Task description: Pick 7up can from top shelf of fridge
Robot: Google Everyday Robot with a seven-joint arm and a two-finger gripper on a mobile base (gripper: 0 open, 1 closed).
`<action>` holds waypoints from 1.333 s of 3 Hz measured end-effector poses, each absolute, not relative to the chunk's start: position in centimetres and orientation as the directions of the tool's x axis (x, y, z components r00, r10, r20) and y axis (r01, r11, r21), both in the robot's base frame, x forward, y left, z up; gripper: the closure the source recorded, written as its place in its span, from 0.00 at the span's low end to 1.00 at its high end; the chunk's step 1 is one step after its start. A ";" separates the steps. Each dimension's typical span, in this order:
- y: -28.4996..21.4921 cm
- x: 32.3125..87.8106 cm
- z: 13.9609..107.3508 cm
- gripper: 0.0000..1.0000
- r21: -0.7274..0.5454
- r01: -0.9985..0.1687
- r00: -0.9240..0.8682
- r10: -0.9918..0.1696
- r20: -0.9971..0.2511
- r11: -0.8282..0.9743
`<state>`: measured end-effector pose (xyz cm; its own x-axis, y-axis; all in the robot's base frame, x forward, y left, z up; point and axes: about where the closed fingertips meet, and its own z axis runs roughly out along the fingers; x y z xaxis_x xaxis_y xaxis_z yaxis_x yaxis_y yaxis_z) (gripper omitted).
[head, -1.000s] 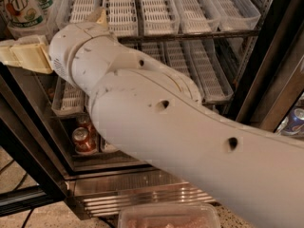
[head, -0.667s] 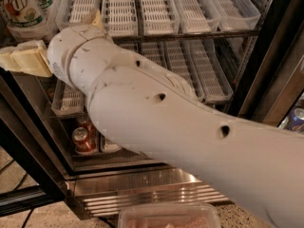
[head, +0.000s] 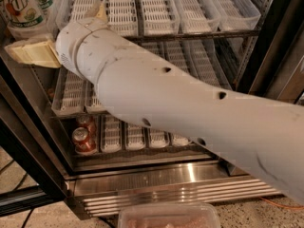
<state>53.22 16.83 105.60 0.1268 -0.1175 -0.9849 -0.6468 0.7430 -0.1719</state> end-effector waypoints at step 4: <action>20.2 54.1 107.7 0.38 -0.282 -0.557 0.255 -0.162 -0.953 0.781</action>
Offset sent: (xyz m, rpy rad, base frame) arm 0.0254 0.0688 0.0348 -0.0187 -0.1716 -0.1158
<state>54.12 20.16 107.66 0.2555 -0.1616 -0.9532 -0.5574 0.7810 -0.2818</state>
